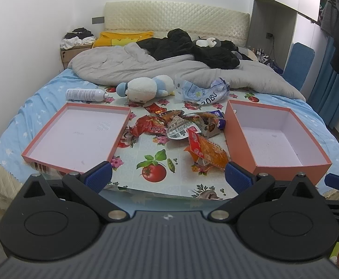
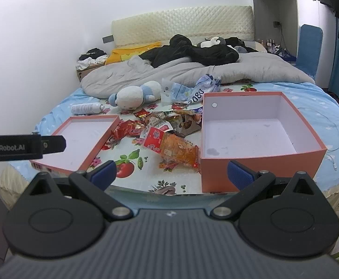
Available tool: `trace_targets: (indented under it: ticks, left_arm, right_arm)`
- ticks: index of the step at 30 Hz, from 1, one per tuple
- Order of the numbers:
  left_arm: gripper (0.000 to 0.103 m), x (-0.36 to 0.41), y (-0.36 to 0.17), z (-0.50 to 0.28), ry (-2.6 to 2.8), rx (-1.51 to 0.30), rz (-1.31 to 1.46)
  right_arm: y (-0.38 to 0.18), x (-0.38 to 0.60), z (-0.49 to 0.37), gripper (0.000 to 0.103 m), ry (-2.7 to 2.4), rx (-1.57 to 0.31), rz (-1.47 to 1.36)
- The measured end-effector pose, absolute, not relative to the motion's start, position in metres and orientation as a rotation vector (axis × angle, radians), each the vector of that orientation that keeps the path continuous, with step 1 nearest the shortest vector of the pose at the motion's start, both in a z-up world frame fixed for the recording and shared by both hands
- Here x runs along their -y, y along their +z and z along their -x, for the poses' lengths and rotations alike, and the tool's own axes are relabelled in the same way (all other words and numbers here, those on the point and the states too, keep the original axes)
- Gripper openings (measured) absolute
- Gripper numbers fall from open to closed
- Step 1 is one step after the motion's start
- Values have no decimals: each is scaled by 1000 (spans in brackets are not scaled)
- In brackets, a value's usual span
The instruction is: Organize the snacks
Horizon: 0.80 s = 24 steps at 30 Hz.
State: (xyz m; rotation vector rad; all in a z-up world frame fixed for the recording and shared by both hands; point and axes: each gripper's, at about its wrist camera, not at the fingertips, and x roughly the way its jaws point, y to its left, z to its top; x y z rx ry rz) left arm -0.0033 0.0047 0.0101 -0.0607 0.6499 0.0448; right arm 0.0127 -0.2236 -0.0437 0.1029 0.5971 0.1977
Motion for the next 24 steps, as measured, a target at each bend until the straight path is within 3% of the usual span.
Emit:
trace_targets:
  ticks: [24]
  left_arm:
    - [103,1,-10,-7,34,-675,82]
  right_arm:
    - [-49,228,-12,103,209,-596,-110]
